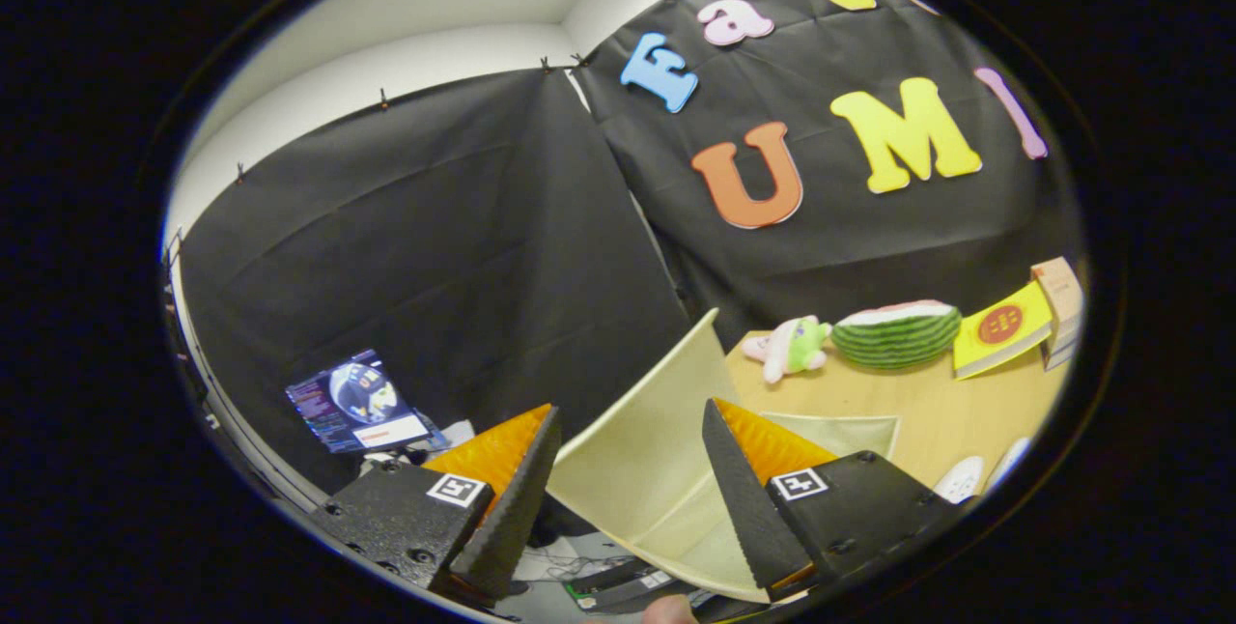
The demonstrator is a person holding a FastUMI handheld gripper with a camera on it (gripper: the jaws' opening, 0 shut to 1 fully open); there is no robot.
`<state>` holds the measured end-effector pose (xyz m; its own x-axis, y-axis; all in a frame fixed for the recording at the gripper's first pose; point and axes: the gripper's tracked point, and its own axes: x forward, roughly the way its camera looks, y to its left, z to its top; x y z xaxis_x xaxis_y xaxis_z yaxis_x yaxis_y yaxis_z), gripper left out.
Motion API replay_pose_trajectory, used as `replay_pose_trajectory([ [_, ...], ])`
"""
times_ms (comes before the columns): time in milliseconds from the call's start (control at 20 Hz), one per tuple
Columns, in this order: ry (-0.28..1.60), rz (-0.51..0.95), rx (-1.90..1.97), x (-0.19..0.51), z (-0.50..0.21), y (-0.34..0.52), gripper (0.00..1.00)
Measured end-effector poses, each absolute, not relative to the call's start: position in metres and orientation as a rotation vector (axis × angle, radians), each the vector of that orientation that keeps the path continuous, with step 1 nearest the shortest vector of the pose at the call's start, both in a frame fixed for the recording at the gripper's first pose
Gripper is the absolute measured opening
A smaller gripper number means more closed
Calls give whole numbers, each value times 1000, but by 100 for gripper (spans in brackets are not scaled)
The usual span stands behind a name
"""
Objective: Open the storage box then place both shoes into the box .Put the left shoe in first, then the right shoe, with the right side of both shoes facing outward in a uniform manner.
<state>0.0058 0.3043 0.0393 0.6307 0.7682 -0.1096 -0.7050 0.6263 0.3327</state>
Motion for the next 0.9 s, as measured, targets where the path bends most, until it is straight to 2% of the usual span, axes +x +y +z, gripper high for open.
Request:
replay_pose_trajectory([
  [200, 193, 735, 198, 13, 39, 268, 93],
  [250, 180, 683, 170, 18, 37, 253, 100],
  [650, 175, 419, 25, 41, 12, 151, 100],
  [900, 268, 311, -105, 55, -39, 95, 100],
])
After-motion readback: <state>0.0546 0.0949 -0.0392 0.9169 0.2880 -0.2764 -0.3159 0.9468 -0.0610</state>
